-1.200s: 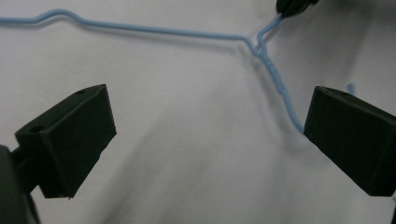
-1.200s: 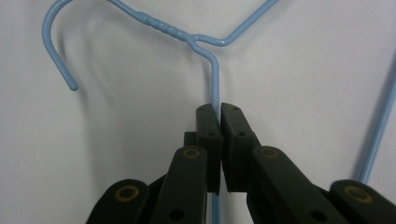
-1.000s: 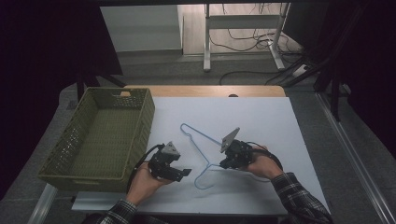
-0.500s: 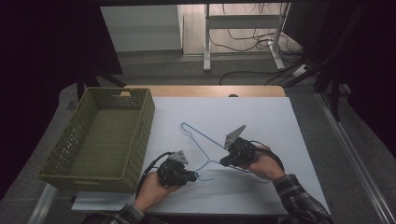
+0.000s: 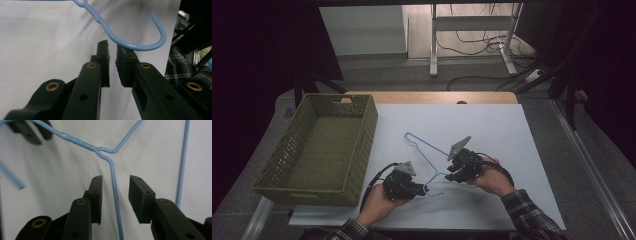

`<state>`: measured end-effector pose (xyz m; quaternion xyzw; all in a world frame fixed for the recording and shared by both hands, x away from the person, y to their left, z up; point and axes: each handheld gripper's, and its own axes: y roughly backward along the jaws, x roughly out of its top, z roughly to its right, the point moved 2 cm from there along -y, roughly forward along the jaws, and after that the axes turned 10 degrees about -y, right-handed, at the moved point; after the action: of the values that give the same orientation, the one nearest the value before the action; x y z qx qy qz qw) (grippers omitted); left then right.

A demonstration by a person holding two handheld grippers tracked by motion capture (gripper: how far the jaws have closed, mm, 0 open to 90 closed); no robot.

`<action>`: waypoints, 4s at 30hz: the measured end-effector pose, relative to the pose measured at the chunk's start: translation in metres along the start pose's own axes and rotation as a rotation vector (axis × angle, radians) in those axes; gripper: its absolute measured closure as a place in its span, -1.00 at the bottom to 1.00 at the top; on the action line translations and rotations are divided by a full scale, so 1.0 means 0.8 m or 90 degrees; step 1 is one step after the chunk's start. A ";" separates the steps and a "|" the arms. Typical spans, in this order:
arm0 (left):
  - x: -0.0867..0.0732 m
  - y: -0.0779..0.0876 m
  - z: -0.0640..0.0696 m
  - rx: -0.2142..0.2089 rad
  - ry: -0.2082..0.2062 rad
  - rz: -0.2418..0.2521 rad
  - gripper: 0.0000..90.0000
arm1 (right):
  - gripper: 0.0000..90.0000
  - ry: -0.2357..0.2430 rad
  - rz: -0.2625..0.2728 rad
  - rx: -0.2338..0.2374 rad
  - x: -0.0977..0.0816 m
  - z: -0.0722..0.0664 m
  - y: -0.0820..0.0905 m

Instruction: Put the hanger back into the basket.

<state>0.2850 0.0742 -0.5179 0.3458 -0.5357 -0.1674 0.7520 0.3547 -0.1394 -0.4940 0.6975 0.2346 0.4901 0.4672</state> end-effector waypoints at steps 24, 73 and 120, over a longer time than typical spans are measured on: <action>0.039 0.066 -0.027 0.146 -0.091 0.040 -0.15 | 0.93 0.015 0.078 0.035 0.010 -0.016 0.044; 0.116 0.089 -0.040 0.078 -0.052 -0.009 0.95 | -0.62 -0.078 0.240 -0.027 0.006 -0.019 0.126; 0.038 0.338 -0.118 0.332 0.143 0.040 0.95 | -0.99 -0.275 0.297 -0.055 -0.120 -0.014 0.127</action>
<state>0.3511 0.2781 -0.3259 0.5272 -0.4843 0.0384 0.6971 0.2922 -0.2560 -0.4480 0.7999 -0.0569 0.4342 0.4102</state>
